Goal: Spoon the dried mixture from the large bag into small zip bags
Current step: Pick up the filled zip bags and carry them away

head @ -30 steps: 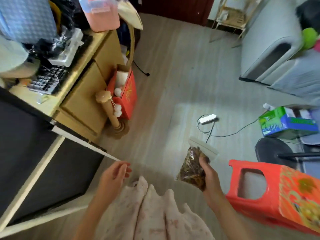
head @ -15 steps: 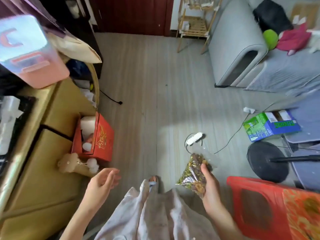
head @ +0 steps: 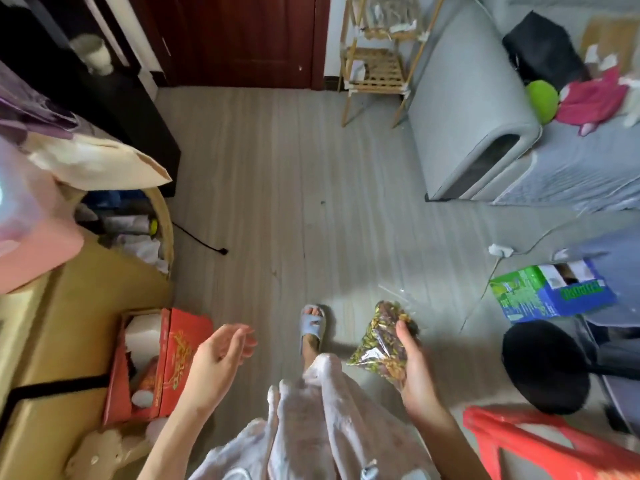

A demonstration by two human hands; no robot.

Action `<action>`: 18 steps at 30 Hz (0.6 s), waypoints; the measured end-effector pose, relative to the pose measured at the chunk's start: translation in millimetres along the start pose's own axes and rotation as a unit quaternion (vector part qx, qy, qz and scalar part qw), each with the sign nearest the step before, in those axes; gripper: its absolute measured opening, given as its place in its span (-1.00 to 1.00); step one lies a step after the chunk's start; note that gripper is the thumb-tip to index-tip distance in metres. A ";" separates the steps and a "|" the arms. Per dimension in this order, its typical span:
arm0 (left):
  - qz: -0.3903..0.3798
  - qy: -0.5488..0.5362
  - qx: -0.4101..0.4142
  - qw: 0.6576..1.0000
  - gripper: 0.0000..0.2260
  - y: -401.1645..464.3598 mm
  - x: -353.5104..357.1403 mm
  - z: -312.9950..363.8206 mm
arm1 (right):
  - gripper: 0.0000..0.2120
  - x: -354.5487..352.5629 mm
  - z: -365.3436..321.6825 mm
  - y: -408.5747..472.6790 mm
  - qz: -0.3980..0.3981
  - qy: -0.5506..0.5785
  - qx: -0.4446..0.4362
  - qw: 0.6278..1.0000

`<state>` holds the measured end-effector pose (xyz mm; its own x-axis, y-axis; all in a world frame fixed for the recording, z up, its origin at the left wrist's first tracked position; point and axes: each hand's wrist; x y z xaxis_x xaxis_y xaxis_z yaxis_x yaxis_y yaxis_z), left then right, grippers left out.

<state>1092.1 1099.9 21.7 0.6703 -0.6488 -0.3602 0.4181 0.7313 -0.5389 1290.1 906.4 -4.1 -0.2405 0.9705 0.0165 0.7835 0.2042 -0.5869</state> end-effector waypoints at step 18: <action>0.027 0.005 -0.015 1.000 -0.84 281.3 -21.2 184.2 | -0.86 204.1 -199.5 243.8 -0.011 -0.027 -0.036 0.999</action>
<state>1308.5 1358.2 18.0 0.6849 -0.6111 -0.3967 0.3638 0.7586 -0.5406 1546.3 1179.8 17.7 -0.2871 0.9578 -0.0157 0.8166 0.2362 -0.5266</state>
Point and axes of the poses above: each hand's wrist, its own y-axis towards the middle knuckle, its own x-axis out of the palm, z = x × y, and after that the axes turned 11 degrees about -x, right-handed
